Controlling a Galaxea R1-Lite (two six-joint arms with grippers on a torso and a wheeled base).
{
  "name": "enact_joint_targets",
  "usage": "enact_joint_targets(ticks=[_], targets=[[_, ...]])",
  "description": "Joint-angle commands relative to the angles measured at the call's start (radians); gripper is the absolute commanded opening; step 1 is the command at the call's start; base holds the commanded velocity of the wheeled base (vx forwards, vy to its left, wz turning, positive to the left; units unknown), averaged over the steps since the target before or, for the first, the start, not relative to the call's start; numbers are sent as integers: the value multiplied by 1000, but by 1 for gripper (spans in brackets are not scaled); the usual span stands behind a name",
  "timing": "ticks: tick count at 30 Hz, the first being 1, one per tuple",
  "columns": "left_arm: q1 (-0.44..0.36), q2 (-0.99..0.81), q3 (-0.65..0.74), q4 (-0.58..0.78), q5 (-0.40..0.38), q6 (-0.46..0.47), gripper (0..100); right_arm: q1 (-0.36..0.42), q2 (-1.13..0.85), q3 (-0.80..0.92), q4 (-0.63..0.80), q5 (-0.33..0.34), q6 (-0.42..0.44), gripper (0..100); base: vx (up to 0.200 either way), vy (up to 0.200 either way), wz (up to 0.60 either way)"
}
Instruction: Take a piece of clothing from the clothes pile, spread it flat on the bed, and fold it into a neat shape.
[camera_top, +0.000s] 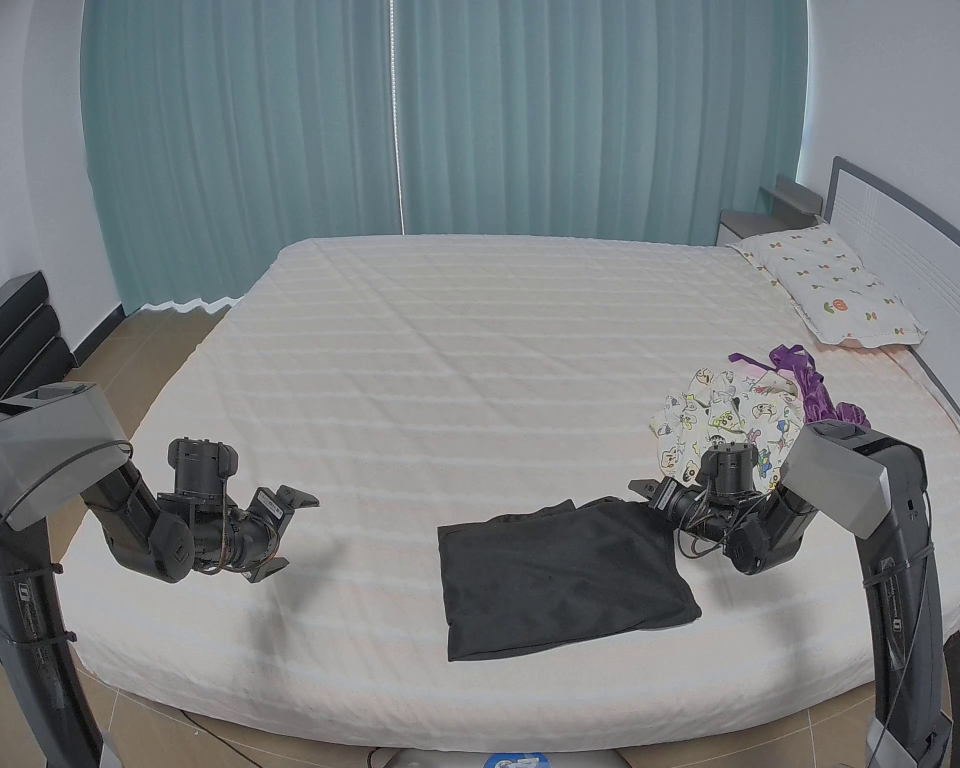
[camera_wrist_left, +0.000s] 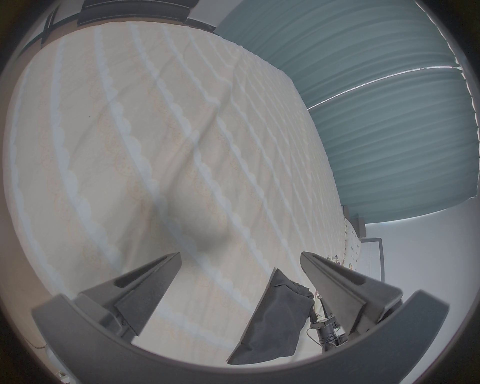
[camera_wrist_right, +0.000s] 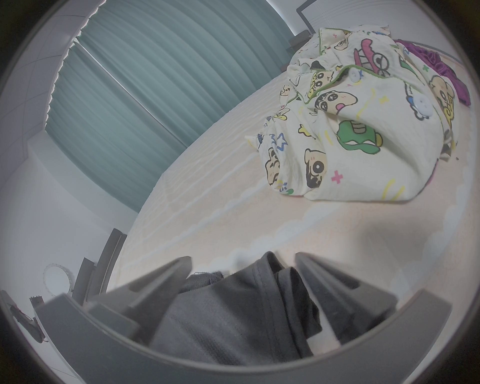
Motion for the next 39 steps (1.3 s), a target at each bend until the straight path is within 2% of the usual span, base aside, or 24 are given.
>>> enact_joint_targets(ticks=[1, 12, 14, 24, 32, 33, 39], targets=[[-1, 2, 0, 0, -1, -1, 100, 0, 2, 3, 2, -17, 0, 0, 0, 0, 0], [-1, 2, -1, 0, -2, -1, 100, -11, -4, 8, -1, -47, 0, 0, 0, 0, 0], [-1, 0, -1, 0, -2, -1, 100, -16, -4, 0, 0, -83, 0, 0, 0, 0, 0], [-1, 0, -1, 0, -2, -1, 100, -17, -6, 0, 2, -118, -2, 0, 0, 0, 0], [-1, 0, -1, 0, -2, -1, 100, -17, -6, 0, 4, -121, -2, 0, 0, 0, 0], [-1, 0, -1, 0, -2, -1, 100, -17, -6, 0, 2, -121, -2, 100, 0, 0, 0], [-1, 0, -1, 0, -2, -1, 100, -28, -22, 18, 0, -122, -9, 100, 0, 0, 0]])
